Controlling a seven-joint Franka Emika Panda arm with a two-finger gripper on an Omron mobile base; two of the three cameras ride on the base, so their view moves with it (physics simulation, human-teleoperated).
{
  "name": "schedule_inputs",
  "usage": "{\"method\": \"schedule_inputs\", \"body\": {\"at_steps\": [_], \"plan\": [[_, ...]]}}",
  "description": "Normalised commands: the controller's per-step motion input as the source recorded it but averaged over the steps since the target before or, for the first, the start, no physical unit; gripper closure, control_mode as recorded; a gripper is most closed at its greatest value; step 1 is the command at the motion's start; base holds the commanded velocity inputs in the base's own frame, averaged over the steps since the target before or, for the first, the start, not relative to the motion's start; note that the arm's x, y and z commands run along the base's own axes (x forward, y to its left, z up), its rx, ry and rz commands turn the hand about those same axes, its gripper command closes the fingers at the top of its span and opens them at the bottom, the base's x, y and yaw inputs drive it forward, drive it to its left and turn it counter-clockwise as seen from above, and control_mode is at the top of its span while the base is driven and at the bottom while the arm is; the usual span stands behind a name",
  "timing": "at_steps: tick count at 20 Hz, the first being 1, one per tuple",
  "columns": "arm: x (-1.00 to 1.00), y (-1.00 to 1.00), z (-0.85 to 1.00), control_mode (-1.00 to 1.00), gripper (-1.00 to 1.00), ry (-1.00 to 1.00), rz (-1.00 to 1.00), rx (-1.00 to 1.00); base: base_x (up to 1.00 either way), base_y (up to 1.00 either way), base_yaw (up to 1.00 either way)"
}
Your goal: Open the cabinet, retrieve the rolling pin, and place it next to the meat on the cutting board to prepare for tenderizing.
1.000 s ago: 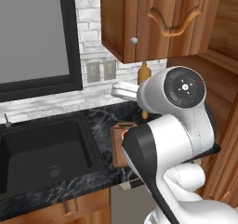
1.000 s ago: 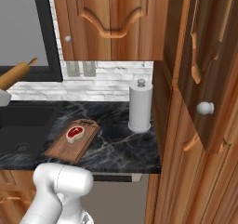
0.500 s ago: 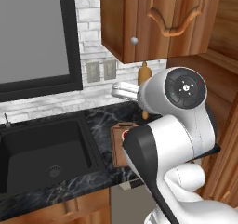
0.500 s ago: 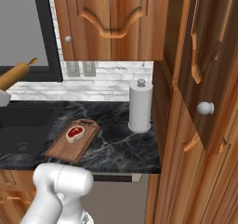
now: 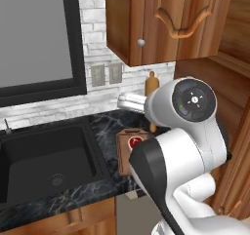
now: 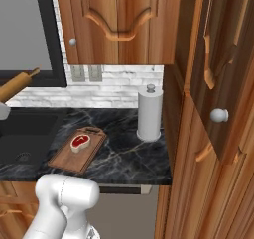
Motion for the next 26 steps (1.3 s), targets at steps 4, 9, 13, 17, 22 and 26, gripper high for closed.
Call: {"method": "schedule_inputs", "body": {"at_steps": [4, 9, 13, 17, 22, 26], "plan": [[-0.05, 0.04, -0.33, -1.00, 1.00, 0.08, 0.00, 0.00, 0.00, 0.00, 0.00], [0.15, 0.18, -0.30, -1.00, 1.00, 0.14, 0.00, 0.00, 0.00, 0.00, 0.00], [0.27, 0.08, -0.30, -1.00, 1.00, 0.19, 0.03, 0.00, 0.00, 0.00, 0.00], [0.27, -0.01, -0.48, -1.00, 1.00, 0.17, 0.08, 0.00, 0.00, 0.00, 0.00], [0.18, -0.13, -0.64, -1.00, 1.00, 0.09, 0.11, 0.00, 0.00, 0.00, 0.00], [0.14, -0.33, -0.53, -1.00, 1.00, 0.00, 0.10, 0.00, 0.00, 0.00, 0.00]]}}
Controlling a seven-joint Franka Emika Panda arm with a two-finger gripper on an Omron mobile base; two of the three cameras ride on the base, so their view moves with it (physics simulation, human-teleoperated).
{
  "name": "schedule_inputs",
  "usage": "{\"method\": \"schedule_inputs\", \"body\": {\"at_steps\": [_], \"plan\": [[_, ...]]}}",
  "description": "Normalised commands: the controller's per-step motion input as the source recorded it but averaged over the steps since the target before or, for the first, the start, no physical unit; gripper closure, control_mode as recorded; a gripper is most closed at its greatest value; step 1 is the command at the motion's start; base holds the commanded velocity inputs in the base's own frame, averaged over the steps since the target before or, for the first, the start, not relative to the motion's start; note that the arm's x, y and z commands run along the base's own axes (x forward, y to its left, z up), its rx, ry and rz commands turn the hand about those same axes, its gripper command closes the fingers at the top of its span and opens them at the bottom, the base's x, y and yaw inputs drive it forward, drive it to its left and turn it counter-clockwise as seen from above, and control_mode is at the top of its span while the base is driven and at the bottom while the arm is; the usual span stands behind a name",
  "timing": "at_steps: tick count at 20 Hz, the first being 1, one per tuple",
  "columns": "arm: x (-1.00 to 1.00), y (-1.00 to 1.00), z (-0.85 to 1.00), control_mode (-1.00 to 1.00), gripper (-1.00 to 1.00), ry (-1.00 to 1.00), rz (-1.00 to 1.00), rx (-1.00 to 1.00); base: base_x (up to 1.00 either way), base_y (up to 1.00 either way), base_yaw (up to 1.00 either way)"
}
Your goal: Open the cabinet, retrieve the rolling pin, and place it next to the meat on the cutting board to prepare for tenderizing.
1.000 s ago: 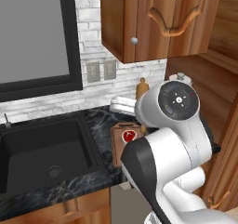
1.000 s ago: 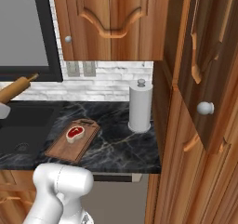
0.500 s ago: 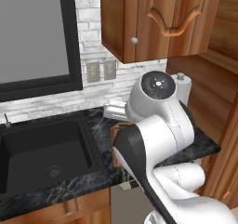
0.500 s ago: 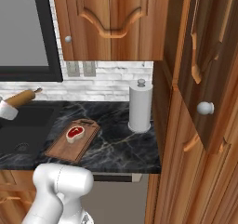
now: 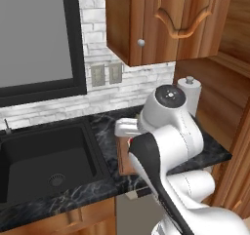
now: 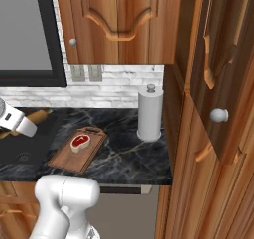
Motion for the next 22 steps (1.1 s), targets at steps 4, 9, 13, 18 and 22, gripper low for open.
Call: {"method": "schedule_inputs", "body": {"at_steps": [4, 9, 13, 18, 22], "plan": [[0.22, -0.10, -0.35, -1.00, 1.00, 0.00, 0.07, 0.00, 0.00, 0.00, 0.00], [0.26, -0.11, -0.31, -1.00, 1.00, 0.00, 0.04, 0.00, 0.00, 0.00, 0.00], [0.18, 0.00, -0.27, -1.00, 1.00, 0.02, 0.00, -0.06, 0.00, 0.00, 0.00], [0.20, 0.00, -0.38, -1.00, 1.00, 0.04, 0.00, -0.03, 0.00, 0.00, 0.00], [0.20, 0.00, -0.31, -1.00, 1.00, 0.05, 0.00, 0.00, 0.00, 0.00, 0.00]]}}
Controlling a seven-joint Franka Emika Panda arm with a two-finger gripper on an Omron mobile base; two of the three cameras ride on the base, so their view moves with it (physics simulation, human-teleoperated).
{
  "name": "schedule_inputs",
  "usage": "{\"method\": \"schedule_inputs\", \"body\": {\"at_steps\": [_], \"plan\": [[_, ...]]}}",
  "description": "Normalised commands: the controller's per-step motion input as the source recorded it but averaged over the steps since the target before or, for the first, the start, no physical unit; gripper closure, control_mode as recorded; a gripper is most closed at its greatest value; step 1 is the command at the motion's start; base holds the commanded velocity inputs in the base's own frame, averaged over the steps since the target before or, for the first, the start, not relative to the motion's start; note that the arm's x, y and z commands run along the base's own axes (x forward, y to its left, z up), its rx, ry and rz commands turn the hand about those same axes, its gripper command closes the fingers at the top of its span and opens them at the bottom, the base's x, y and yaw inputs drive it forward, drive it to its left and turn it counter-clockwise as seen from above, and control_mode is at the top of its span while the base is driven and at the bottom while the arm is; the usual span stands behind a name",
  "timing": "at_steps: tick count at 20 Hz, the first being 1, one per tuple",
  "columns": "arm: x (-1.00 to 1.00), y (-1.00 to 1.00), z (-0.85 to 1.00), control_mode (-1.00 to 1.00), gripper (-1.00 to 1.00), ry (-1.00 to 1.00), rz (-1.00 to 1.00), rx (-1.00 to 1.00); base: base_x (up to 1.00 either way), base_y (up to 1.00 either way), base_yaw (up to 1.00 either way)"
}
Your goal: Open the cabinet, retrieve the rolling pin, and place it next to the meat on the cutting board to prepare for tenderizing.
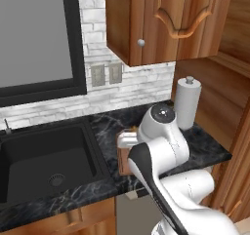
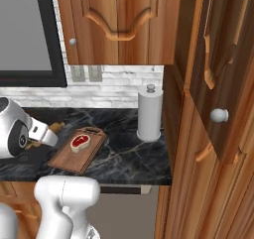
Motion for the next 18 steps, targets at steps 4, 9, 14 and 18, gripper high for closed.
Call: {"method": "schedule_inputs", "body": {"at_steps": [4, 9, 14, 18], "plan": [[0.09, -0.06, -0.20, -1.00, 1.00, 0.08, 0.06, 0.01, 0.00, 0.00, 0.00], [0.04, -0.02, -0.25, -1.00, 1.00, 0.02, 0.11, 0.00, 0.00, 0.00, 0.00], [0.02, 0.00, -0.25, -1.00, 1.00, 0.00, 0.15, 0.00, 0.00, 0.00, 0.00], [0.02, -0.02, -0.26, -1.00, 1.00, 0.00, 0.16, 0.00, 0.00, 0.00, 0.00]]}}
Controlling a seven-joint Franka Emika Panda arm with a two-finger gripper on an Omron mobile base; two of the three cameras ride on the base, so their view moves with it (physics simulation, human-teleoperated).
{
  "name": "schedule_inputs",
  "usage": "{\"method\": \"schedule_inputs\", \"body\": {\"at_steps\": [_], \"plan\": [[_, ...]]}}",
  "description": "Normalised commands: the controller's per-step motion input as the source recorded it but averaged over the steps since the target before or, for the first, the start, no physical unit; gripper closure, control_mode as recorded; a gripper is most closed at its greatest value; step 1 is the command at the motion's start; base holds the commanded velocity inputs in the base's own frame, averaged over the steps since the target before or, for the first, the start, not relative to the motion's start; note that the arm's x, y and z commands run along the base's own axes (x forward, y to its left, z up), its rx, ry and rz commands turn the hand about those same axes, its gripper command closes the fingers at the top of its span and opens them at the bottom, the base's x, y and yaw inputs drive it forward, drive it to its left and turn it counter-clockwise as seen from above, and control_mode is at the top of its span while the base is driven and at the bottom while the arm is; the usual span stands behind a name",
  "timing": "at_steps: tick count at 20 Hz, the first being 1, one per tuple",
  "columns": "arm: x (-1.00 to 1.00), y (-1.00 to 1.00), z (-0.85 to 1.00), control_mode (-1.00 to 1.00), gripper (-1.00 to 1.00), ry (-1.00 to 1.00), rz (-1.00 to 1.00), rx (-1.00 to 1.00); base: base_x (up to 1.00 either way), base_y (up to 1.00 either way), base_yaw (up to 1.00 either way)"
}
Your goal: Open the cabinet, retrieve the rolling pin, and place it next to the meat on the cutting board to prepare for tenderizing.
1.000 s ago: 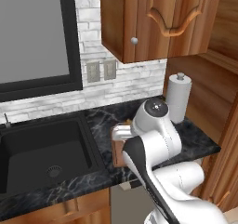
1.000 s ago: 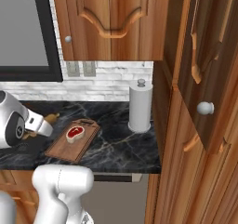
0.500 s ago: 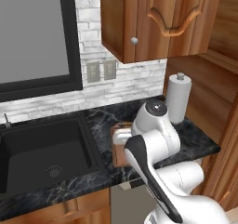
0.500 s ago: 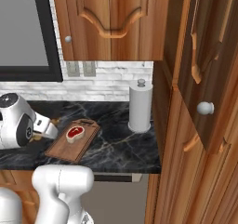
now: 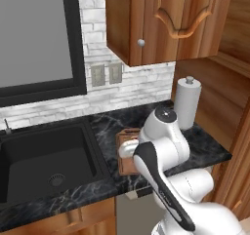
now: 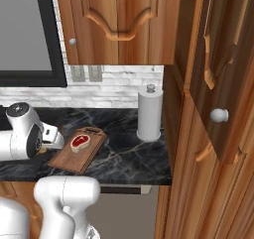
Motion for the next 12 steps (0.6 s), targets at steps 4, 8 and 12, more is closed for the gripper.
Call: {"method": "schedule_inputs", "body": {"at_steps": [4, 8, 12], "plan": [[0.07, -0.12, -0.27, -1.00, 1.00, 0.00, 0.18, 0.00, 0.00, 0.00, 0.00], [0.12, -0.13, -0.29, -1.00, 1.00, 0.00, 0.18, 0.00, 0.00, 0.00, 0.00], [0.23, -0.14, -0.27, -1.00, 1.00, 0.00, 0.11, 0.00, 0.00, 0.00, 0.00]]}}
